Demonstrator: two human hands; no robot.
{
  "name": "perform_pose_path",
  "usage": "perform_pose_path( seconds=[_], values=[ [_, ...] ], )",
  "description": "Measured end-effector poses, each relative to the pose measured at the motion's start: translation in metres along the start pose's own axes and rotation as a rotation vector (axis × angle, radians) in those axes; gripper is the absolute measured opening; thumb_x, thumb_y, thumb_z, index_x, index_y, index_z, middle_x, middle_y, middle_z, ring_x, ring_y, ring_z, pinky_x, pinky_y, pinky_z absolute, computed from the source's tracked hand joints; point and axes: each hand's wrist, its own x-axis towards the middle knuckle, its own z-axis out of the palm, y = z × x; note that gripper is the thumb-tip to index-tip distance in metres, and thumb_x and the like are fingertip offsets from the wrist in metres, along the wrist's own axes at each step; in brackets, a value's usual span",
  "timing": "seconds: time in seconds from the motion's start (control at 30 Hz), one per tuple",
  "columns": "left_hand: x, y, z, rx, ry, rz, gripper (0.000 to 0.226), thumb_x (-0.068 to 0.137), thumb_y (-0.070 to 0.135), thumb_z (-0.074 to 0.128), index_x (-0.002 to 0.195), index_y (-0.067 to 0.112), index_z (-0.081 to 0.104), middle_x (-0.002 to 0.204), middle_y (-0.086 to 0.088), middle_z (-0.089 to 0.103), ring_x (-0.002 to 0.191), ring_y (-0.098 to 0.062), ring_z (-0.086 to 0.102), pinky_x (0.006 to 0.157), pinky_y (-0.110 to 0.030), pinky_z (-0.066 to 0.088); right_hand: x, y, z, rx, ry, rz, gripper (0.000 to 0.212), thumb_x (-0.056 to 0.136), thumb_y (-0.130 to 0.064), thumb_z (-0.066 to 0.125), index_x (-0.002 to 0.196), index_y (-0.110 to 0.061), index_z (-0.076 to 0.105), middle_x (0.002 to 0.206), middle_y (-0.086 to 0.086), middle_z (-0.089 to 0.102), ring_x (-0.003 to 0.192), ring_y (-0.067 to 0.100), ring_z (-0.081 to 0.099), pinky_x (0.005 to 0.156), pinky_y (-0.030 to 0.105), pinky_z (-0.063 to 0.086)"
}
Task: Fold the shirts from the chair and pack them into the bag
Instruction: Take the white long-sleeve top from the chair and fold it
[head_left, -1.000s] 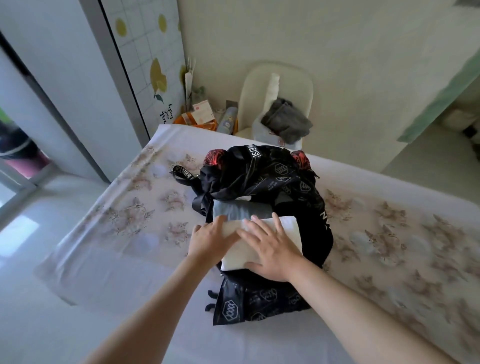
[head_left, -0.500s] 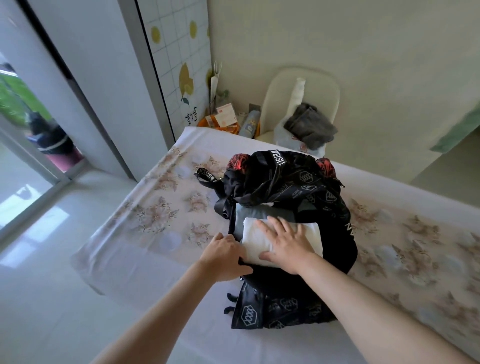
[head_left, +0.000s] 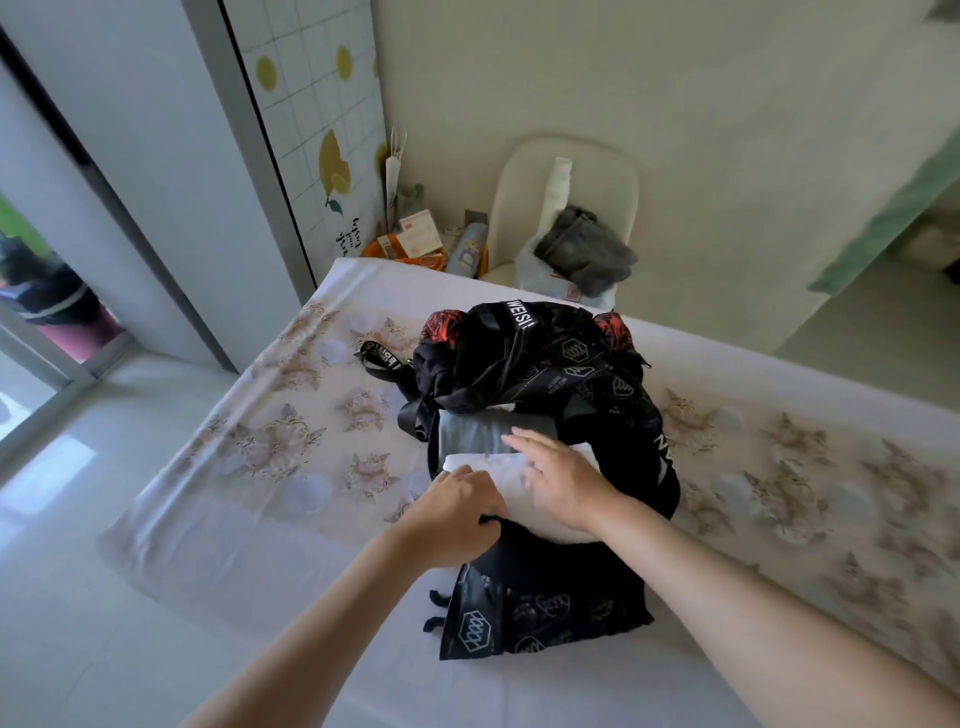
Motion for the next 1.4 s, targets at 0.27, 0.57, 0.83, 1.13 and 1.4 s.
perform_pose_path(
  seconds=[0.27,0.57,0.83,1.13,1.4],
  values=[
    [0.091,0.067,0.029,0.245,-0.036,0.108,0.060,0.095,0.047,0.054,0.150,0.036,0.033,0.157,0.001,0.025,0.144,-0.024,0.020,0.116,-0.046,0.027,-0.058,0.087,-0.023,-0.159,0.066,0.326,0.050,0.106,-0.017,0.035,0.155,-0.013,0.030,0.163,0.005,0.023,0.150,0.021,0.022,0.120,0.028,0.022],
    [0.110,0.072,0.047,0.510,-0.148,0.037,0.064,0.076,0.069,0.053,0.132,0.039,0.048,0.130,0.007,0.044,0.118,-0.022,0.047,0.097,-0.038,0.042,-0.071,0.117,-0.021,-0.508,-0.044,0.044,0.062,0.103,-0.043,0.042,0.158,-0.028,0.018,0.167,-0.001,0.006,0.153,0.019,0.009,0.121,0.037,0.016],
    [0.102,0.046,0.035,0.472,0.049,0.079,0.074,0.079,0.081,0.037,0.142,0.041,0.043,0.145,0.006,0.038,0.129,-0.021,0.040,0.103,-0.044,0.041,-0.078,0.122,-0.038,-0.547,0.038,-0.091,0.046,0.092,-0.040,0.046,0.134,-0.023,0.054,0.126,0.002,0.047,0.108,0.022,0.057,0.107,0.040,0.034],
    [0.112,0.051,0.039,0.247,-0.133,0.058,0.061,0.085,0.054,0.064,0.141,0.046,0.041,0.151,0.007,0.030,0.138,-0.019,0.025,0.116,-0.043,0.028,-0.071,0.117,-0.076,0.016,-0.053,0.039,0.045,0.068,0.004,0.046,0.058,-0.039,0.055,0.081,-0.025,0.061,0.093,0.006,0.050,0.107,0.039,0.027],
    [0.102,0.075,0.037,-0.005,-0.313,-0.072,0.051,0.094,0.044,0.057,0.143,0.043,0.043,0.147,0.011,0.043,0.134,-0.014,0.041,0.108,-0.029,0.033,-0.045,0.107,-0.057,-0.302,0.065,0.001,0.042,0.079,0.006,0.048,0.092,-0.029,0.067,0.108,-0.007,0.061,0.108,0.018,0.052,0.119,0.040,0.018]
  ],
)
